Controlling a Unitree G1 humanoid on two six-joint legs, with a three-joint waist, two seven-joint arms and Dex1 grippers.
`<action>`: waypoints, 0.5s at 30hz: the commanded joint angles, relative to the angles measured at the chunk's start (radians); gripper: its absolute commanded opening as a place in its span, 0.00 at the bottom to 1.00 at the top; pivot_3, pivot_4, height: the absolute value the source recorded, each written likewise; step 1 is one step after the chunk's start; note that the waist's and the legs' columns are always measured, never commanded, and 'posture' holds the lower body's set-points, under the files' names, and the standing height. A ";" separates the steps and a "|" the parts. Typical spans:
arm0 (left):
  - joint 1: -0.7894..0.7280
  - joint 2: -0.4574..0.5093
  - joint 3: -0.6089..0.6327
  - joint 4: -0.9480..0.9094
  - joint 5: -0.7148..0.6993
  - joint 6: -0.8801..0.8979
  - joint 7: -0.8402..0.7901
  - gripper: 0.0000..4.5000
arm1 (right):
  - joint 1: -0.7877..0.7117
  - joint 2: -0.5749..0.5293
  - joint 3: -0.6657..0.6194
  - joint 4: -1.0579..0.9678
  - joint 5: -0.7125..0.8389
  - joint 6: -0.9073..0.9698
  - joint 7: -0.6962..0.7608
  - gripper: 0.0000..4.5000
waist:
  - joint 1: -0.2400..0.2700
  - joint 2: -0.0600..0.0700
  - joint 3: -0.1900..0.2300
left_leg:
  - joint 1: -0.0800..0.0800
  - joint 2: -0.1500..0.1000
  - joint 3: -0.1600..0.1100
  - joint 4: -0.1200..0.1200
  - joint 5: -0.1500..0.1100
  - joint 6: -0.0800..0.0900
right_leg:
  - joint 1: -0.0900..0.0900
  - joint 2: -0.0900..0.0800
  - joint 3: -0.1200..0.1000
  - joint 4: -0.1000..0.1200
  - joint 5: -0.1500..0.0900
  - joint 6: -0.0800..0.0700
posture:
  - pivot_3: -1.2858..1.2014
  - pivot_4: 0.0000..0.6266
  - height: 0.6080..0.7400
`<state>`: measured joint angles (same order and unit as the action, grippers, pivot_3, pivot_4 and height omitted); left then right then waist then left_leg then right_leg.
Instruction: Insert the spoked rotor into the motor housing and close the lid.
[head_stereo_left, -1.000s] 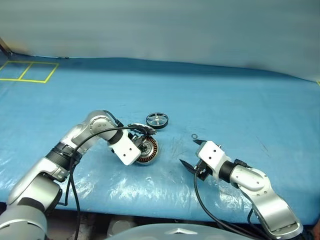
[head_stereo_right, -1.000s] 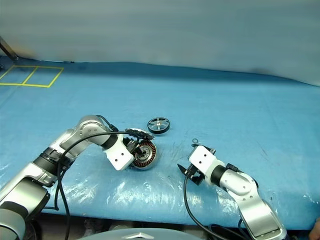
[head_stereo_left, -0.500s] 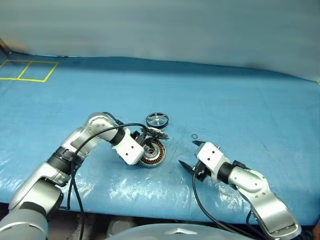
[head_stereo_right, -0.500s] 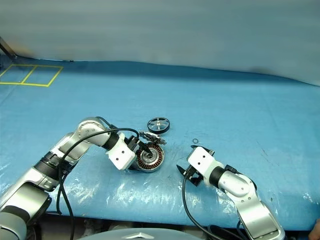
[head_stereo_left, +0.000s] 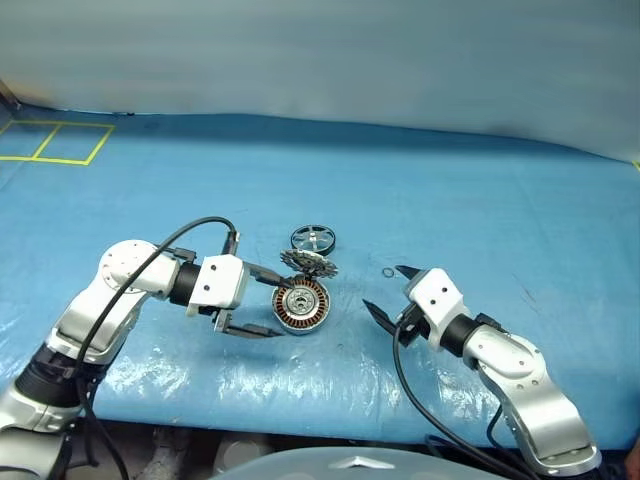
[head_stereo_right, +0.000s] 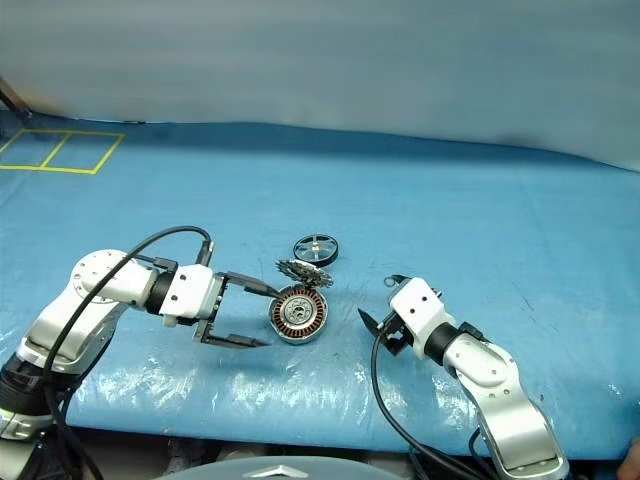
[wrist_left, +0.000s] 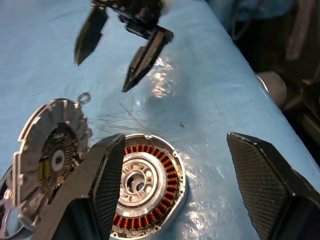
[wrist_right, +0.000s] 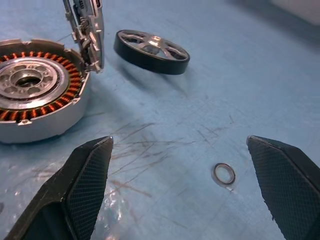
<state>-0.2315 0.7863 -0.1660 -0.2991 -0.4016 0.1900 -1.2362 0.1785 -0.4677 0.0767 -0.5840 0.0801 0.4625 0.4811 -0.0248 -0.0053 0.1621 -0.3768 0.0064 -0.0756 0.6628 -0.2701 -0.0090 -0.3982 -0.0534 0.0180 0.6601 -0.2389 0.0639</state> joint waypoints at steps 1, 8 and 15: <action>0.087 -0.041 0.059 -0.025 -0.058 0.092 0.105 0.76 | -0.015 0.026 -0.023 0.029 0.007 -0.030 -0.026 1.00 | -0.001 0.000 0.000 | 0.000 0.000 0.000 0.000 0.000 0.000 | 0.000 0.000 0.000 0.000 0.000 0.000 | 0.52 0.24 1.00; 0.264 -0.154 0.088 -0.047 -0.099 0.169 0.254 0.76 | -0.044 0.094 -0.053 0.161 0.007 -0.077 -0.097 1.00 | 0.001 0.000 0.000 | 0.000 0.000 0.000 -0.002 0.000 0.000 | -0.001 0.000 0.000 0.000 0.000 -0.002 | 0.52 0.24 1.00; 0.297 -0.175 0.071 -0.032 -0.066 0.151 0.281 0.76 | -0.057 0.103 -0.051 0.210 0.018 -0.081 -0.077 1.00 | 0.002 0.001 0.000 | 0.001 0.000 0.001 -0.001 0.000 0.000 | -0.001 0.000 0.001 0.000 -0.003 -0.007 | 0.52 0.24 1.00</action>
<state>0.0650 0.6172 -0.0980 -0.3086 -0.4697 0.3571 -0.9590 0.1338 -0.3598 0.0399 -0.3567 0.0865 0.4041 0.4005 -0.0229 -0.0047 0.1624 -0.3763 0.0062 -0.0747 0.6615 -0.2701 -0.0094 -0.3988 -0.0536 0.0188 0.6602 -0.2423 0.0567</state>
